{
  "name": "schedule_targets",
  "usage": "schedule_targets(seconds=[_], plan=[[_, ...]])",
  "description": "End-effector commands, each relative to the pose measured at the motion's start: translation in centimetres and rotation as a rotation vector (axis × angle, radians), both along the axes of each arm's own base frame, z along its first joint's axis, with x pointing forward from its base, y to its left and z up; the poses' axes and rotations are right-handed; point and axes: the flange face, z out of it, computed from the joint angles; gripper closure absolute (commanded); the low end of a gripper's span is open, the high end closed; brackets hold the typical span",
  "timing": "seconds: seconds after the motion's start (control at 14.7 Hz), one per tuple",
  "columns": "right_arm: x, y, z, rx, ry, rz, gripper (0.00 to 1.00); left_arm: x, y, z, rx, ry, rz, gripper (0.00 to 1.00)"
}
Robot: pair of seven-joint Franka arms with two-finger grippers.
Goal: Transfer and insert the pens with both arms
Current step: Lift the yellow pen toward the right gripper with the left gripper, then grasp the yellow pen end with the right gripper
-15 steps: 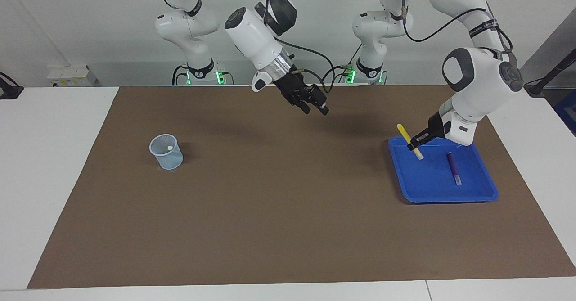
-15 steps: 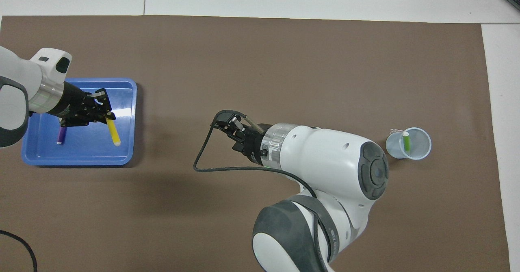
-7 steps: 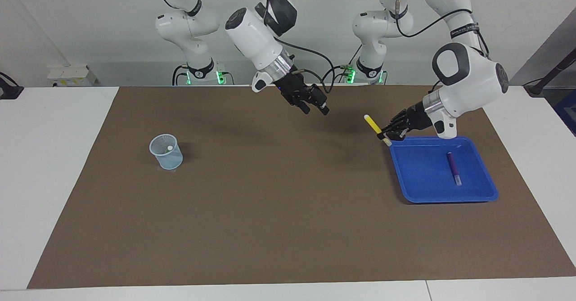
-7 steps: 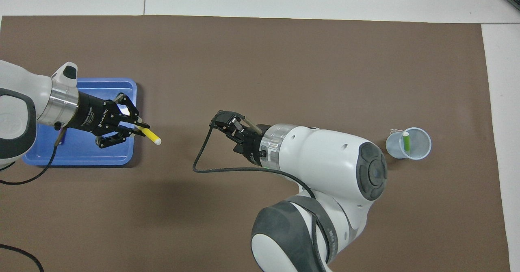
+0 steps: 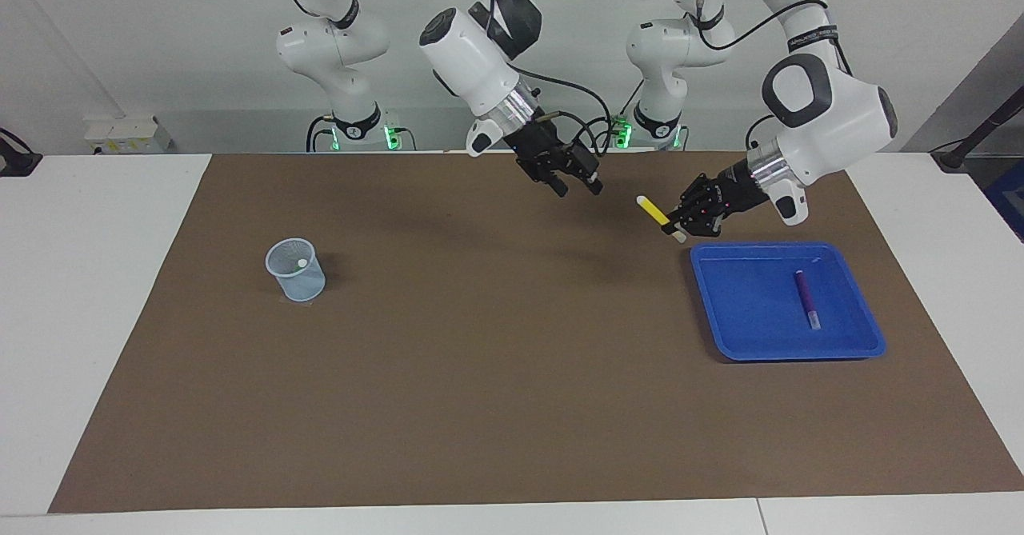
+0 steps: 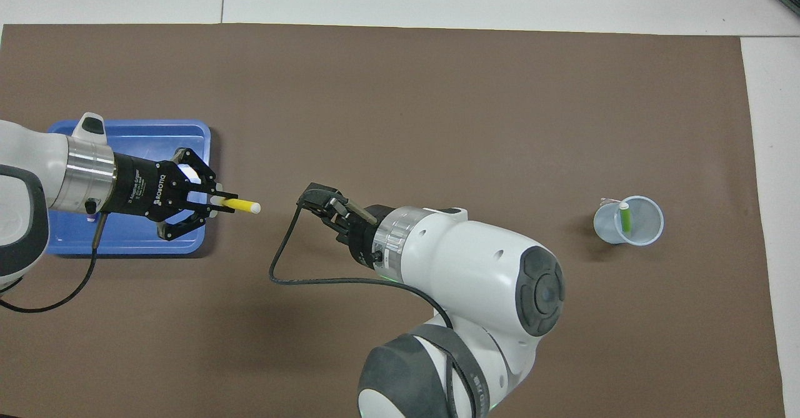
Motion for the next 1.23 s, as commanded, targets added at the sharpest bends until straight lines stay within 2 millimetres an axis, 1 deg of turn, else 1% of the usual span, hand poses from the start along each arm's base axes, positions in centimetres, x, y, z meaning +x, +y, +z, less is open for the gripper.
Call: schedule_targets(seconds=[0.0,0.07,0.2,0.27,0.41,0.61,0.68,0.75,0.89,1.02,1.16], plan=[[0.0,1.1,-0.6,0.028,-0.018,-0.008,0.13,-1.9,-2.4,0.4,0.011,0.017,0.094,1.0],[-0.1,1.3,-0.6,0.031,-0.024,-0.007,0.11,-2.6,-3.4,0.5,0.017,0.01,0.1,1.0],[-0.2,1.4,-0.4,0.034,-0.029,-0.008,0.09,-3.7,-4.1,0.6,0.023,0.001,0.117,1.0],[-0.3,1.6,-0.3,0.035,-0.031,-0.006,0.09,-4.0,-4.6,0.6,0.025,0.007,0.113,1.0],[-0.2,1.6,-0.1,0.038,-0.035,-0.005,0.1,-4.2,-4.7,0.8,0.024,0.014,0.125,1.0],[-0.2,1.9,-0.8,0.033,-0.026,0.0,0.11,-4.4,-5.2,1.0,0.027,0.038,0.149,1.0],[-1.1,3.0,-0.8,0.034,-0.025,0.022,0.11,-4.6,-5.3,1.0,0.026,0.045,0.157,1.0],[-1.4,3.3,-0.8,0.042,-0.043,0.016,0.11,-4.6,-5.3,1.0,0.026,0.047,0.159,1.0],[-1.5,4.3,-1.9,0.053,-0.069,0.001,0.13,-4.7,-5.3,0.8,0.027,0.053,0.162,1.0],[-1.4,4.3,-2.2,0.05,-0.071,0.004,0.17,-4.8,-5.3,0.9,0.026,0.059,0.158,1.0],[-1.4,4.3,-2.2,0.047,-0.074,0.008,0.28,-4.9,-5.3,0.9,0.026,0.063,0.16,1.0]])
